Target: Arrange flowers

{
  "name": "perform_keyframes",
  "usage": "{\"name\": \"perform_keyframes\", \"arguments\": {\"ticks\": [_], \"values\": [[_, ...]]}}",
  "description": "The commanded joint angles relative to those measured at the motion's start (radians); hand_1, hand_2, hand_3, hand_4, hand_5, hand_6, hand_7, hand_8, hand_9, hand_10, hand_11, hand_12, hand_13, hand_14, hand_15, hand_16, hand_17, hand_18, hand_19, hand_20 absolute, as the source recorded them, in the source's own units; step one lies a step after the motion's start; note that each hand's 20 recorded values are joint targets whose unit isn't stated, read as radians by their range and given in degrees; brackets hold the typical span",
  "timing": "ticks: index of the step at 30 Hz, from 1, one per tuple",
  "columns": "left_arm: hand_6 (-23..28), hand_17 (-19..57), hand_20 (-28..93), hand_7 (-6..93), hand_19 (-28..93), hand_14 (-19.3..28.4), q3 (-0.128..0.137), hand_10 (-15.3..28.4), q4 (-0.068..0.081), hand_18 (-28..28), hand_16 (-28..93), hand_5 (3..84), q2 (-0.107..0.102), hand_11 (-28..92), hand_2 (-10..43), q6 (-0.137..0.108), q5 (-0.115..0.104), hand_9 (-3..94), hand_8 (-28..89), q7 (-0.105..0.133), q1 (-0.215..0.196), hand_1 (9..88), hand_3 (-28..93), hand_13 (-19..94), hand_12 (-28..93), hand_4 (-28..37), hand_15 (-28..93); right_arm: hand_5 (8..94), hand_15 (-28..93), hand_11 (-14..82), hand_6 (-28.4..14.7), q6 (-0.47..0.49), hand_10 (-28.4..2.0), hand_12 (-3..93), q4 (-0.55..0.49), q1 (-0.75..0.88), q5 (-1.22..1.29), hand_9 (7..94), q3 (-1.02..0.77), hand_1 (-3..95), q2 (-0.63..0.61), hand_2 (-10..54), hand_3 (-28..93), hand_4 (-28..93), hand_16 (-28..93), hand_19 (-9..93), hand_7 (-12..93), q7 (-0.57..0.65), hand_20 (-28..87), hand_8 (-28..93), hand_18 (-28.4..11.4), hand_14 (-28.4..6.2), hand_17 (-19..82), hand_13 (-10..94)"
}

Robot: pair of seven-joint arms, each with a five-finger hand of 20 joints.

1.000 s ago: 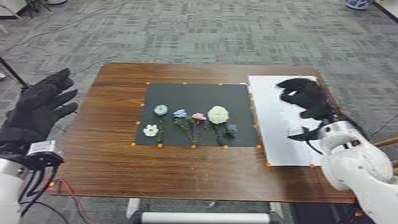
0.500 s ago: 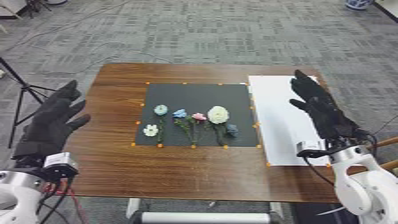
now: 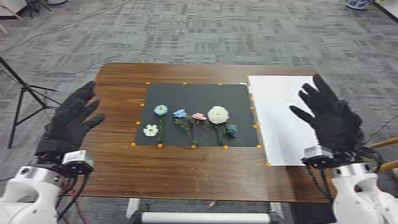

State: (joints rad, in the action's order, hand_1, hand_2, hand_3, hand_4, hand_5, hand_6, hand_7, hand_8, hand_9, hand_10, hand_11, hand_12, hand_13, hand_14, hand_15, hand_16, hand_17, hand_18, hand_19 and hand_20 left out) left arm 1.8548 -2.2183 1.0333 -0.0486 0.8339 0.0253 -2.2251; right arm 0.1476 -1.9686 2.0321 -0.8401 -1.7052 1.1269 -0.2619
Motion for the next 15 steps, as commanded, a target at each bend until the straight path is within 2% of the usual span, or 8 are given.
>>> {"name": "perform_keyframes", "arguments": {"ticks": [1, 5, 7, 9, 12, 15], "values": [[0.9, -15.2, 7, 16.9, 36, 10.6, -0.028, 7.9, 0.012, 18.2, 0, 16.8, 0.019, 6, -7.8, 0.013, -0.005, 11.6, -7, 0.009, 0.032, 25.3, 69, 1, 28, -28.3, 26, 26.7, -11, -0.7, -3.1, -0.059, -10.2, 23.0, 0.0, -0.018, -0.036, 24.2, 0.059, 10.1, 0.016, -9.3, 83, -28, 43, 39, 7, 0.013, 4, -6, -22.2, -10.7, -17, 14], [1.0, -15.1, 8, 16.8, 36, 10.9, -0.042, 8.2, 0.019, 18.2, 0, 17.5, 0.014, 8, -7.5, 0.007, -0.003, 12.1, -8, 0.024, 0.059, 25.1, 69, 1, 27, -28.3, 27, 27.0, -10, -0.7, -3.1, -0.061, -10.2, 23.6, -0.001, -0.018, -0.029, 24.7, 0.059, 10.5, 0.012, -9.0, 83, -28, 43, 40, 8, 0.01, 4, -7, -22.2, -10.6, -17, 15], [1.0, -15.0, 8, 16.8, 36, 11.0, -0.035, 8.1, 0.015, 18.3, -1, 17.7, 0.018, 8, -7.4, 0.011, -0.001, 12.0, -8, 0.023, 0.052, 24.9, 69, 2, 27, -28.3, 28, 27.1, -11, -1.0, -3.0, -0.053, -9.9, 23.4, 0.005, -0.025, -0.03, 24.7, 0.063, 10.6, 0.019, -9.0, 83, -28, 42, 40, 8, 0.018, 4, -7, -22.2, -10.3, -17, 14], [0.9, -14.9, 8, 16.5, 36, 10.9, -0.038, 8.1, 0.017, 18.3, -1, 17.9, 0.024, 8, -7.5, 0.014, -0.005, 12.1, -8, 0.017, 0.053, 24.7, 69, 2, 25, -28.3, 27, 26.9, -12, -1.7, -2.8, -0.06, -9.5, 22.9, 0.002, -0.017, -0.029, 24.1, 0.066, 10.8, 0.021, -8.9, 83, -28, 42, 39, 8, 0.016, 4, -7, -21.8, -9.9, -17, 13], [0.8, -15.0, 8, 16.1, 35, 10.9, -0.029, 8.1, 0.015, 18.4, -1, 18.0, 0.029, 7, -7.5, 0.035, -0.001, 12.1, -8, 0.001, 0.045, 24.5, 69, 2, 24, -28.3, 26, 25.8, -14, -2.5, -2.5, -0.031, -9.2, 22.2, -0.005, 0.001, -0.04, 22.8, 0.048, 10.8, 0.029, -8.6, 83, -28, 41, 39, 7, 0.021, 4, -7, -21.4, -9.8, -18, 12], [0.7, -15.1, 8, 15.9, 35, 10.8, -0.038, 8.0, 0.022, 18.5, -1, 18.0, 0.02, 7, -7.4, 0.027, -0.003, 12.1, -7, 0.011, 0.067, 24.5, 69, 1, 24, -28.3, 26, 25.3, -15, -2.6, -2.7, -0.041, -9.1, 22.0, -0.009, 0.013, -0.033, 22.5, 0.04, 10.9, 0.026, -8.5, 83, -28, 41, 39, 7, 0.002, 3, -7, -21.4, -10.1, -18, 12]]}}
